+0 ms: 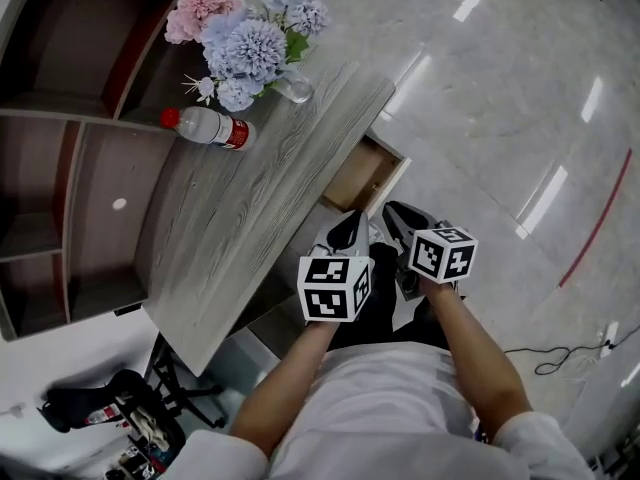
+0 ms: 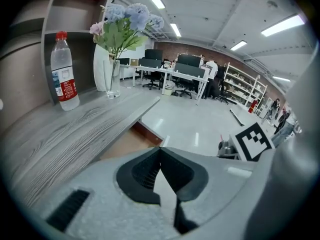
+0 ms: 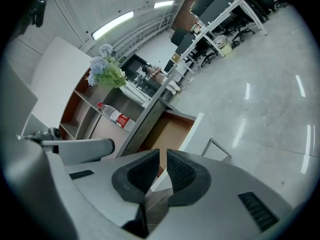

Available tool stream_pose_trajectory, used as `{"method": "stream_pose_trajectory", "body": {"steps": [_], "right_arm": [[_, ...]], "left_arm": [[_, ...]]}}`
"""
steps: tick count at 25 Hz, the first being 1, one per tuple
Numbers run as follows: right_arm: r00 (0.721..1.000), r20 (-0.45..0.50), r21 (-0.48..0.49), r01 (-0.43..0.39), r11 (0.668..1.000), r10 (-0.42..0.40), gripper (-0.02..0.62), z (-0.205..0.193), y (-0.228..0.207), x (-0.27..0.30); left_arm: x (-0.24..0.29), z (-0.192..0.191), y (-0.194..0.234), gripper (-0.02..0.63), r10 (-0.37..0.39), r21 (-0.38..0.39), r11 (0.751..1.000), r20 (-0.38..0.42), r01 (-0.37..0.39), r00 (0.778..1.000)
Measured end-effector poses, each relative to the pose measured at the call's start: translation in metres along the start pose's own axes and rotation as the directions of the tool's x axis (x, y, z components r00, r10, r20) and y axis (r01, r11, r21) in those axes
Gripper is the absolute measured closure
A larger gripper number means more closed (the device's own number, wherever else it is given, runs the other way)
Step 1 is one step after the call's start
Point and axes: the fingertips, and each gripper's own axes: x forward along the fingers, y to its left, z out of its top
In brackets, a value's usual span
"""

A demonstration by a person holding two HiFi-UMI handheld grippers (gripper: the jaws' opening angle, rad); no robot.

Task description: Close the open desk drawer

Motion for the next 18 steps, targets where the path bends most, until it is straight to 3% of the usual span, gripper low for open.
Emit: {"method": "stream_pose_trajectory", "body": {"steps": [5,18], "right_arm": [[1.000,-0.012,0.050,0.017,0.999,-0.016,0.507,-0.005,-0.013,0.013],[0.999,-0.010,0.236,0.035,0.971,-0.033,0.408,-0.022,-0.039,0.053]], "left_arm": [[0.008,-0.002,0.009,0.603,-0.005,0.023,1.000,-0.029,0.006,1.000],[0.013,-0.002,0.025,0.603,-0.022,0.050,0.998,-0.062,0.025,0.998]]}}
